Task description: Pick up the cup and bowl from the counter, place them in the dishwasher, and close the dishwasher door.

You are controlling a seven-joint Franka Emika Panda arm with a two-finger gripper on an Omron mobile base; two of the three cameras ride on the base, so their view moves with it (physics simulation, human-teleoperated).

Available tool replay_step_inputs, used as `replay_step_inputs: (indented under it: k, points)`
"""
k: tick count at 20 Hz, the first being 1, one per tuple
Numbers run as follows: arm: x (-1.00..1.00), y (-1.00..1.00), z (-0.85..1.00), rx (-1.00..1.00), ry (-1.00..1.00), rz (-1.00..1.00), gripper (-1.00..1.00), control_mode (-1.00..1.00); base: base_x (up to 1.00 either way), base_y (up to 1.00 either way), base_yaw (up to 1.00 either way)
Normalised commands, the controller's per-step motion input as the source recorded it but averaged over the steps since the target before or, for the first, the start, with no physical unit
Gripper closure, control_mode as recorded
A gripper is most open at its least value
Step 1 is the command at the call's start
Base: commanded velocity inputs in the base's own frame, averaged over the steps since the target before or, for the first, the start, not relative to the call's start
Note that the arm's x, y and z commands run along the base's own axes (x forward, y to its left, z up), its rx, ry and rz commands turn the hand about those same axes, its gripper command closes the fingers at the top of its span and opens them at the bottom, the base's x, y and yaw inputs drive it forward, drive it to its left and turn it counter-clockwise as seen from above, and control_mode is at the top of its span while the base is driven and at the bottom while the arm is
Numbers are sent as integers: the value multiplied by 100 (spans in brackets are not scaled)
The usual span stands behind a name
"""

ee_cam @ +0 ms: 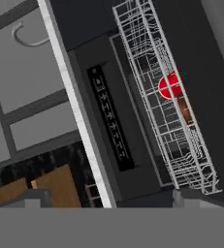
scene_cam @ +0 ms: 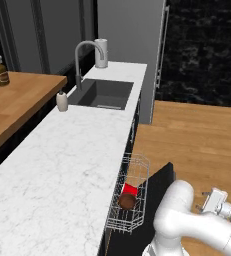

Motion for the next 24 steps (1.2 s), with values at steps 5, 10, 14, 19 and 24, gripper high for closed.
replay_step_inputs:
  k: [5,10,14,19,24]
  points:
    - [82,-6,-100,7,0,9,-100,-100,0,0,0]
    - [42,-21,-100,0,1,1,-100,-100,0,0,0]
    - [15,-38,-100,0,1,0,-100,-100,0,0,0]
    - [25,-31,-100,0,1,1,-100,-100,0,0,0]
    - [38,-11,-100,0,-3,10,-100,-100,0,0,0]
